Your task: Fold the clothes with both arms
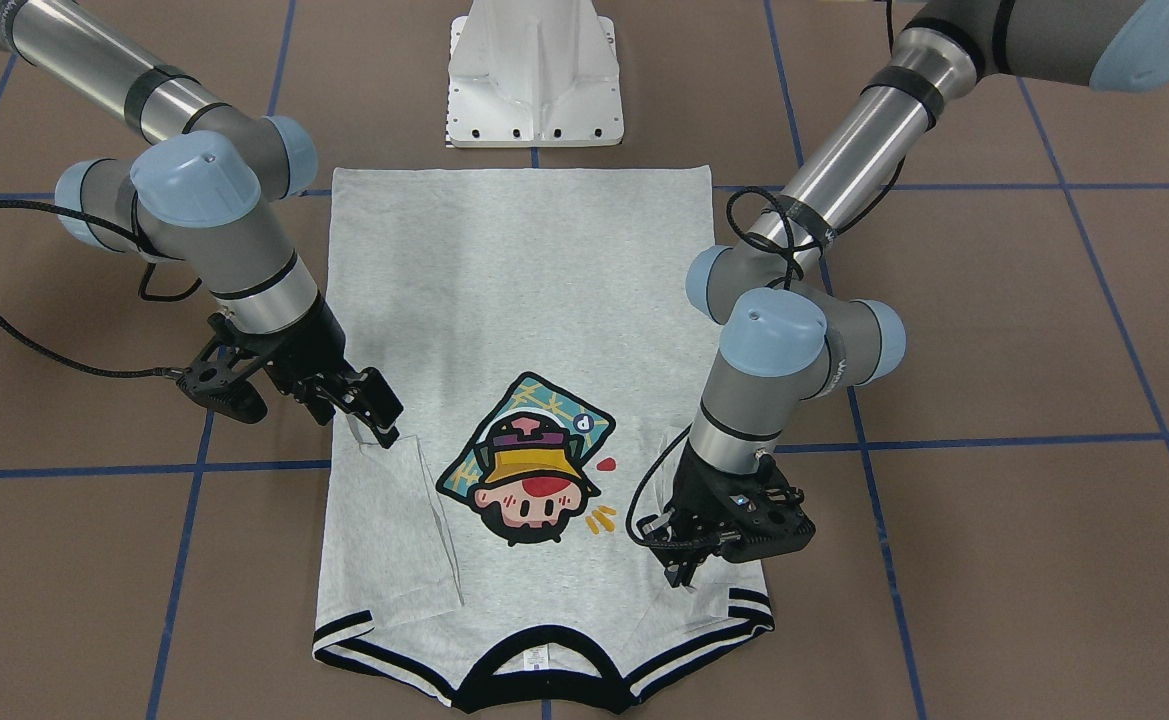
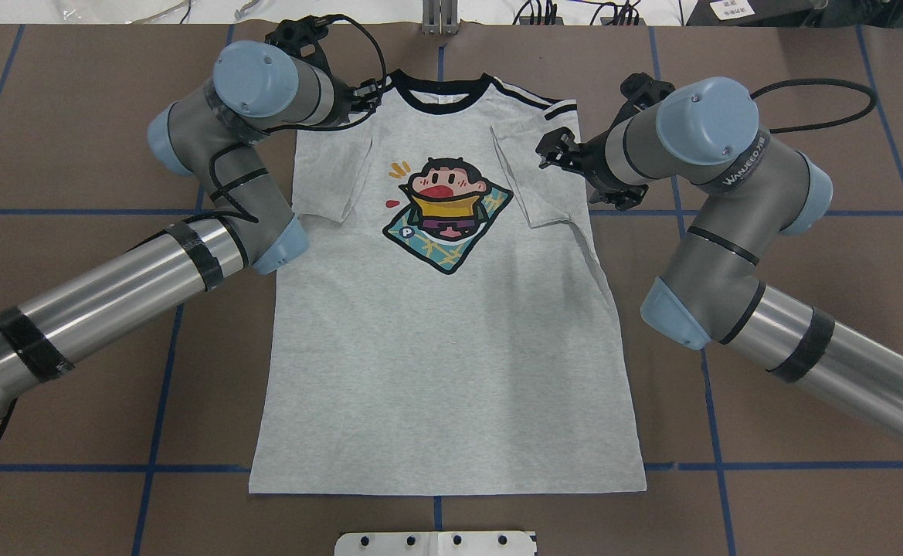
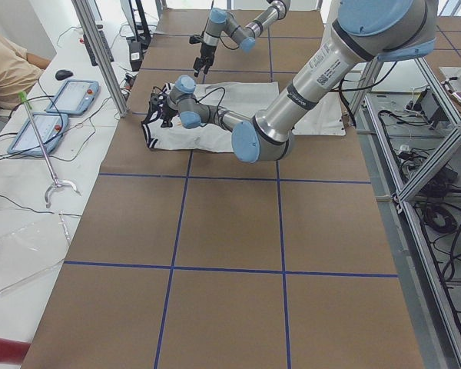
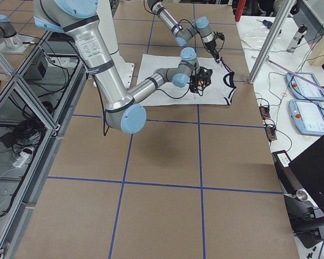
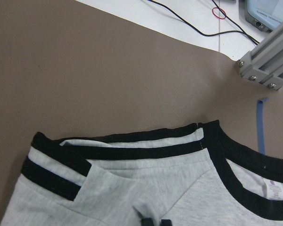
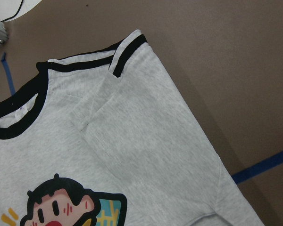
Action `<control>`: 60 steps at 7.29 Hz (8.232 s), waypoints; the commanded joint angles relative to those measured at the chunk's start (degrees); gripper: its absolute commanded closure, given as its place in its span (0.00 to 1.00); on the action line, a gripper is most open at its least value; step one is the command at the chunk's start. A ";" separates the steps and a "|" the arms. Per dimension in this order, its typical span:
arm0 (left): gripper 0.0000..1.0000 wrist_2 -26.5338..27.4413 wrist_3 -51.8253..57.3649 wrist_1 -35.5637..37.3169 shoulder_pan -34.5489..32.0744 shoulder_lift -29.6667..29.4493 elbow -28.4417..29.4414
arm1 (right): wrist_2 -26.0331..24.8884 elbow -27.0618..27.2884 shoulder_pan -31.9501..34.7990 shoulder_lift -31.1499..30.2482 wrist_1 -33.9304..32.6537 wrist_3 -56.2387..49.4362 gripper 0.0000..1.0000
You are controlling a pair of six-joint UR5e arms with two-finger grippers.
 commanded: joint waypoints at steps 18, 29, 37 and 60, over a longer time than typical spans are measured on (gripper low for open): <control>0.00 -10.56 -2.19 0.65 0.86 20.55 -28.65 | -18.21 30.54 -39.01 -26.22 -23.11 35.89 0.34; 0.00 -9.43 -14.70 1.27 10.39 35.68 -43.58 | -13.83 37.30 -39.88 -28.59 -23.20 35.71 1.00; 0.12 3.67 -36.11 16.82 36.80 47.71 -58.18 | -13.82 41.00 -42.53 -32.37 -23.11 35.71 1.00; 1.00 -8.02 -10.37 4.19 -2.21 16.96 -21.75 | -4.06 -6.23 3.86 9.43 -22.70 -0.50 1.00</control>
